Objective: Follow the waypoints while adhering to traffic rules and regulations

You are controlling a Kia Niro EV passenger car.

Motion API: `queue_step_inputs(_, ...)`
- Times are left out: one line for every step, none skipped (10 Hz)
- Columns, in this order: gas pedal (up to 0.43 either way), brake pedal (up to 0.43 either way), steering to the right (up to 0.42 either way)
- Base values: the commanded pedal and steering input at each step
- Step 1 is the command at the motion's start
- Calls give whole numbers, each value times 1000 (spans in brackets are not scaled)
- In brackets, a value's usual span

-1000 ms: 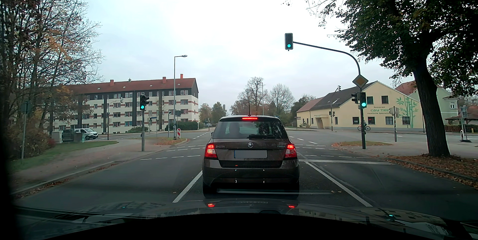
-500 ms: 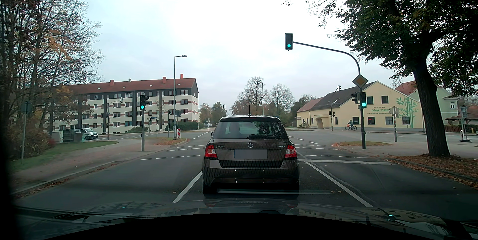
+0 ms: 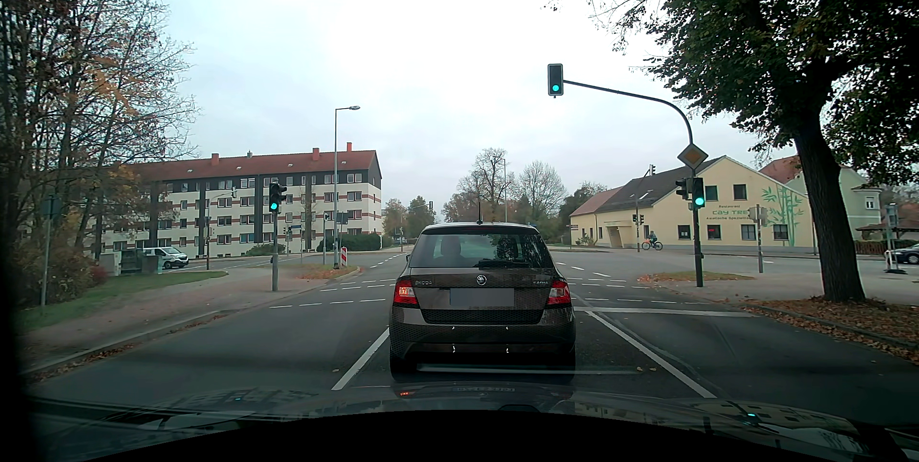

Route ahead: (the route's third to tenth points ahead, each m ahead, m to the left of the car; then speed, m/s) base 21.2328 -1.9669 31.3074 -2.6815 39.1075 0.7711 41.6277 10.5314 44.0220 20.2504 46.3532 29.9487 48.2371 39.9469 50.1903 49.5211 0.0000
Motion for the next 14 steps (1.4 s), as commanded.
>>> queue_step_inputs(0, 0, -9)
queue_step_inputs(0, 0, -10)
queue_step_inputs(0, 0, -10)
queue_step_inputs(110, 0, -9)
queue_step_inputs(138, 0, -10)
queue_step_inputs(169, 0, -9)
queue_step_inputs(197, 0, -10)
queue_step_inputs(228, 0, -10)
queue_step_inputs(240, 0, -10)
queue_step_inputs(248, 0, -10)
queue_step_inputs(260, 0, -10)
queue_step_inputs(260, 0, -10)
queue_step_inputs(268, 0, -10)
queue_step_inputs(268, 0, -10)
